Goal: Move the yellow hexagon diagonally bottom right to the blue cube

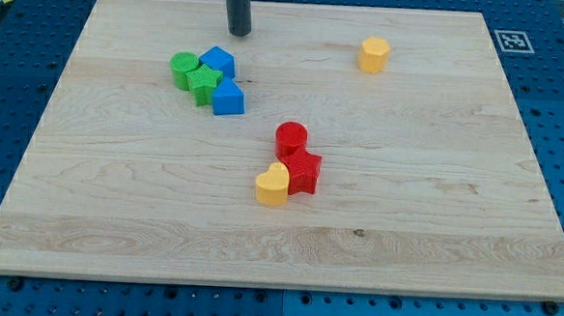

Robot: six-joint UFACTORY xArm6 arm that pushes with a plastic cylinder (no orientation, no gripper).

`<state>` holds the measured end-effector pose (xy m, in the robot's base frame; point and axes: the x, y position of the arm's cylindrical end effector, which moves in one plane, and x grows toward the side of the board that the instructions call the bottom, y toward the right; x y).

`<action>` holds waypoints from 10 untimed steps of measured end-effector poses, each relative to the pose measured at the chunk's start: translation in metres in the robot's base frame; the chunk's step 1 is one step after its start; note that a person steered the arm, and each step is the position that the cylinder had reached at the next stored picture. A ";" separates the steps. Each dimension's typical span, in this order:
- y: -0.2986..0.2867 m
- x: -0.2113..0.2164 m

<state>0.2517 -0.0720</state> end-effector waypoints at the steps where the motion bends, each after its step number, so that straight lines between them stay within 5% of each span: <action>1: 0.000 -0.003; 3: 0.021 -0.005; 5: 0.157 -0.011; 10: 0.237 0.138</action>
<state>0.3898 0.1651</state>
